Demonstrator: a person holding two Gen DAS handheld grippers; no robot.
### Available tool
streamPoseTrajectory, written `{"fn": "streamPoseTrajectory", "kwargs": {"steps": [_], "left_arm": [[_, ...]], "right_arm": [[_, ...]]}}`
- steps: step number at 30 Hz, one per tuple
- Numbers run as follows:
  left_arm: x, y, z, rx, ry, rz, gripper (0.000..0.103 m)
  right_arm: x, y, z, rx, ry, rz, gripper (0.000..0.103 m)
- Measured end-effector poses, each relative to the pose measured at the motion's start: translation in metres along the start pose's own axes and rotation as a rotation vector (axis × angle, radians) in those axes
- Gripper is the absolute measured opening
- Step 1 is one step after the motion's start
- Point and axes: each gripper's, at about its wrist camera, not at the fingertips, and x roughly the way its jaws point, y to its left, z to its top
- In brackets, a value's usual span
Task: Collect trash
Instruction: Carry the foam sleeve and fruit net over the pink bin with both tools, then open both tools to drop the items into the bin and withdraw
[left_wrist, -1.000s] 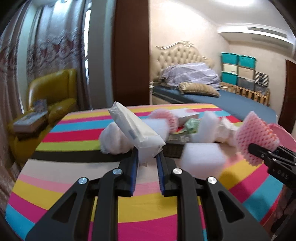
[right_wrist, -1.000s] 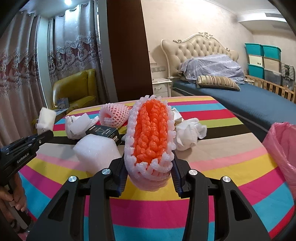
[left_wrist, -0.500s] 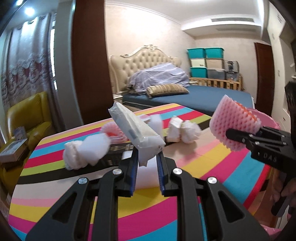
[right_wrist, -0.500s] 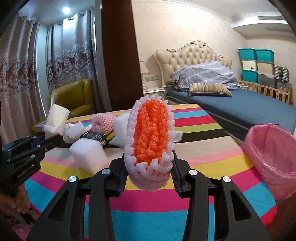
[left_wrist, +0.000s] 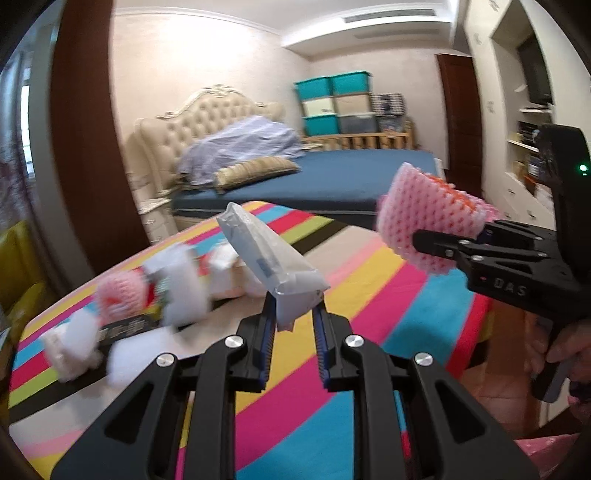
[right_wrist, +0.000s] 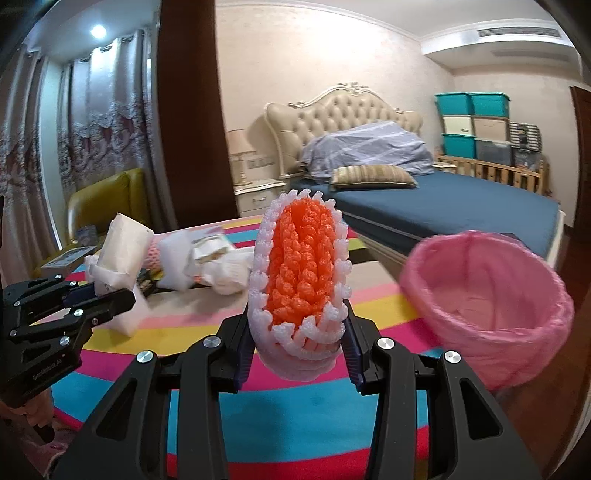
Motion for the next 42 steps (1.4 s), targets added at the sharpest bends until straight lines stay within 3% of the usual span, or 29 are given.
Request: {"fn": "streamPoseTrajectory", "kwargs": {"steps": [13, 18, 27, 34, 35, 36, 38, 42], "left_arm": [[0.075, -0.083, 0.053, 0.13, 0.033, -0.264, 0.019], [0.123, -0.112, 0.081, 0.119, 0.086, -0.361, 0.019], [0.189, -0.146, 0.116, 0.099, 0.134, -0.41, 0.019], [0.208, -0.158, 0.125, 0.078, 0.141, -0.417, 0.022], [0.211, -0.157, 0.127, 0.07, 0.143, -0.418, 0.027], [0.212, -0.156, 0.128, 0.063, 0.142, -0.418, 0.039], [0.211, -0.149, 0.128, 0.051, 0.125, -0.38, 0.06], [0.2, -0.131, 0.126, 0.014, 0.089, -0.299, 0.068]], "right_arm": [[-0.016, -0.104, 0.004, 0.078, -0.009, -0.191, 0.041], [-0.015, -0.149, 0.007, 0.125, -0.01, -0.245, 0.041], [-0.003, -0.211, 0.015, 0.194, 0.006, -0.278, 0.042], [0.01, -0.213, 0.017, 0.154, 0.009, -0.283, 0.046], [0.011, -0.214, 0.017, 0.146, 0.009, -0.296, 0.049], [0.011, -0.213, 0.016, 0.141, 0.01, -0.304, 0.06], [0.012, -0.216, 0.014, 0.142, 0.009, -0.31, 0.065], [0.004, -0.219, 0.012, 0.157, -0.003, -0.326, 0.074]]}}
